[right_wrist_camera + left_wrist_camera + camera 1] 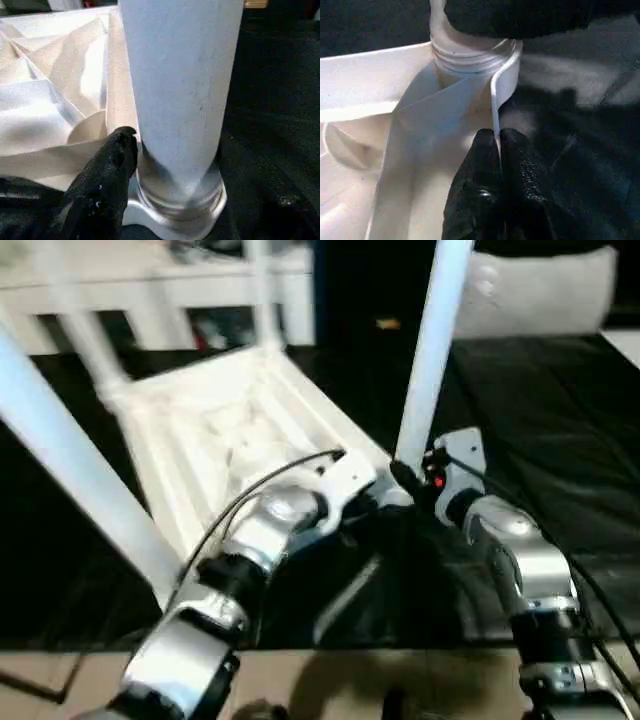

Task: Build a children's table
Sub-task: Rotate leg to tighten

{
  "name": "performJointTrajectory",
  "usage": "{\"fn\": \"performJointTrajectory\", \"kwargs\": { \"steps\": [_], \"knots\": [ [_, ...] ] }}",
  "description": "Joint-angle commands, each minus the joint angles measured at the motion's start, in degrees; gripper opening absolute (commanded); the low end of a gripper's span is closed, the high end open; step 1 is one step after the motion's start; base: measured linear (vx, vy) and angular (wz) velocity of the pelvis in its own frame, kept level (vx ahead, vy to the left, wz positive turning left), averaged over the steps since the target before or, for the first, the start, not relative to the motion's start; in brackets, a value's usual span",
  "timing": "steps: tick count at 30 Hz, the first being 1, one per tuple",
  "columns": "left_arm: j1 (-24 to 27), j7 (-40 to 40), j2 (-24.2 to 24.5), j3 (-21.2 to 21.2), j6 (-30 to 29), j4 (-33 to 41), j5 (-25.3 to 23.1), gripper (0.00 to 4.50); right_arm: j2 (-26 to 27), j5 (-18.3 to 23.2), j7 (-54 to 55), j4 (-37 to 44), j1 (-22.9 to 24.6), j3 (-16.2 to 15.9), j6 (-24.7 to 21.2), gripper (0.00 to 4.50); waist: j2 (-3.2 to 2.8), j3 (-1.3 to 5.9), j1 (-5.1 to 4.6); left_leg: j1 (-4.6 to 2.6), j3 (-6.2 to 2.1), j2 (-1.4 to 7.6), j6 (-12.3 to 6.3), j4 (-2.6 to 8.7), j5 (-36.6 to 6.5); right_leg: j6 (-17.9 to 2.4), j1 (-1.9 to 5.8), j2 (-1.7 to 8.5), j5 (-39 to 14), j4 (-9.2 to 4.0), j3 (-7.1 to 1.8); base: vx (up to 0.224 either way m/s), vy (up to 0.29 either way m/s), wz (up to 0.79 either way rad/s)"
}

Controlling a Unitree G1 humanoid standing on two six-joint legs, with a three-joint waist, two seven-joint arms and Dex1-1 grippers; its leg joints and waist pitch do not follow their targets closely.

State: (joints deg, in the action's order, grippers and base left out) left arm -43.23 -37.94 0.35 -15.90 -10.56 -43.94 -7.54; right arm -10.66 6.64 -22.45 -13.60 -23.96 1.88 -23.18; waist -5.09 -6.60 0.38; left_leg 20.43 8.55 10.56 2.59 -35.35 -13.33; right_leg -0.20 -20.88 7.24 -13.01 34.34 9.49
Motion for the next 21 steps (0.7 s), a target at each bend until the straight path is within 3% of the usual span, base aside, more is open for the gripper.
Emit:
{"fn": "performJointTrajectory", "kwargs": {
  "steps": [1,2,3,4,5,6,7,8,9,10,11,12,15,16,18,21],
  "knots": [
    [-1.6,-0.1,-0.6,-0.7,1.9,1.9,0.1,0.00,0.7,1.6,-4.2,-0.3,1.1,-3.3,0.6,3.09,2.49,4.53,0.30,-3.55,-3.24,2.05,2.57,7.73,-39.0,-4.5,0.64,2.52,-12.1,-3.12,-5.47,0.095,-0.020,0.01],
    [-1.2,-0.5,0.1,-0.8,2.1,2.2,0.0,0.00,0.0,2.2,-5.5,0.0,1.6,-2.8,1.8,3.16,3.86,4.48,1.22,-0.46,-1.63,-0.22,0.64,5.09,-22.2,-3.4,1.48,4.25,-29.7,-6.09,-6.69,0.098,-0.052,0.07],
    [-1.1,-0.7,0.4,-0.8,2.3,2.3,0.0,0.00,-0.3,2.4,-5.9,0.1,1.7,-2.6,2.2,3.16,4.16,4.70,2.16,0.09,-1.27,-0.05,-2.35,4.42,-10.4,-3.4,1.26,4.87,-34.6,-6.92,-7.63,0.069,-0.056,-0.01],
    [-0.4,-2.1,1.7,-1.1,3.1,2.6,-0.3,0.00,-1.8,3.2,-8.5,0.5,2.3,-1.7,4.2,3.28,3.91,5.31,2.46,0.86,-1.35,0.29,-3.39,4.61,-5.2,-4.4,1.99,4.63,-29.9,-6.09,-7.64,0.035,-0.061,0.03],
    [0.0,-3.1,2.5,-1.2,3.6,2.8,-0.3,0.00,-3.0,3.5,-10.1,0.7,2.7,-1.3,5.3,3.49,3.41,6.07,2.92,1.68,-1.30,0.79,-5.50,4.54,3.4,-7.9,2.38,3.41,-14.1,-4.10,-7.22,0.055,-0.047,-0.03],
    [0.0,-3.2,2.6,-1.2,3.7,2.8,-0.3,0.00,-3.1,3.5,-10.3,0.7,2.7,-1.2,5.5,3.54,3.14,6.66,2.78,1.82,-0.99,0.65,-8.37,3.58,8.3,-11.8,1.74,2.26,1.1,-2.41,-6.91,0.055,-0.047,-0.03],
    [0.2,-3.7,3.0,-1.3,4.3,2.8,-0.4,0.00,-3.6,3.7,-11.0,0.7,2.9,-1.0,6.0,3.62,3.14,6.66,2.78,1.82,-0.99,0.65,-8.37,3.58,8.3,-11.8,1.74,2.26,1.1,-2.41,-6.91,0.055,-0.028,-0.01],
    [0.7,-5.1,4.1,-1.5,5.4,2.9,-0.3,0.00,-5.2,4.3,-13.4,1.1,3.4,-0.5,6.9,3.73,2.88,7.21,2.81,1.98,-0.78,0.46,-13.31,2.70,13.9,-16.7,1.54,1.71,16.0,-0.92,-6.55,0.051,-0.013,-0.02],
    [1.2,-7.0,5.4,-1.8,7.0,3.0,-0.3,0.00,-7.2,5.0,-16.3,1.7,4.1,-0.3,7.6,3.85,2.91,7.19,2.83,2.40,-0.69,0.41,-15.89,2.37,14.7,-18.7,1.61,1.68,19.3,-0.52,-6.41,0.051,-0.013,-0.02],
    [1.3,-7.2,5.6,-1.8,7.2,3.0,-0.3,0.00,-7.4,5.0,-16.6,1.7,4.2,-0.4,7.7,3.85,2.89,7.06,3.01,2.34,-0.55,0.52,-16.78,2.34,13.3,-19.2,1.39,1.68,18.4,-0.82,-6.34,0.000,0.000,0.00],
    [1.7,-9.2,6.9,-2.2,8.5,3.1,-0.1,0.00,-9.6,5.7,-19.8,2.2,4.9,-0.2,8.4,3.99,2.88,6.68,3.20,2.43,-0.36,0.72,-17.11,2.51,9.2,-19.3,1.40,1.83,13.3,-1.40,-6.21,0.000,0.000,0.00],
    [1.8,-10.1,7.5,-2.3,8.9,3.3,0.0,0.00,-10.5,6.0,-21.2,2.4,5.1,-0.1,8.6,4.07,2.71,6.47,3.29,2.38,-0.40,1.16,-16.13,2.81,5.5,-18.7,1.44,1.94,6.9,-1.89,-6.13,0.000,0.000,0.00],
    [2.5,-15.1,9.7,-3.0,11.2,4.0,0.8,0.00,-13.7,7.4,-26.4,2.6,5.7,0.1,9.4,4.25,2.55,5.87,3.40,2.15,-0.49,1.91,-12.47,3.62,-0.9,-16.3,1.19,1.98,-4.7,-3.11,-6.10,0.000,0.000,0.00],
    [2.6,-16.3,10.2,-3.2,12.1,4.1,1.0,0.00,-14.5,7.6,-27.5,2.5,5.8,0.0,9.6,4.42,2.55,5.74,3.34,2.05,-0.48,2.11,-11.58,3.83,-2.3,-15.9,1.06,1.92,-6.3,-3.27,-6.18,0.000,0.000,0.00],
    [2.7,-17.3,10.5,-3.3,12.9,4.2,1.2,0.00,-15.0,7.7,-28.4,2.3,5.8,-0.2,10.0,4.47,2.57,5.30,3.27,1.46,-0.29,2.28,-7.99,4.49,-7.9,-14.5,0.73,2.02,-12.1,-4.13,-6.47,0.000,0.000,0.00],
    [3.5,-24.4,13.3,-4.8,16.9,4.7,2.1,0.00,-18.5,8.3,-35.0,2.6,6.0,-1.4,10.9,4.47,2.84,5.10,3.27,1.46,-0.14,2.14,-6.07,4.87,-10.5,-13.6,0.85,2.09,-14.3,-4.36,-6.74,0.000,0.000,0.00]
  ]
}}
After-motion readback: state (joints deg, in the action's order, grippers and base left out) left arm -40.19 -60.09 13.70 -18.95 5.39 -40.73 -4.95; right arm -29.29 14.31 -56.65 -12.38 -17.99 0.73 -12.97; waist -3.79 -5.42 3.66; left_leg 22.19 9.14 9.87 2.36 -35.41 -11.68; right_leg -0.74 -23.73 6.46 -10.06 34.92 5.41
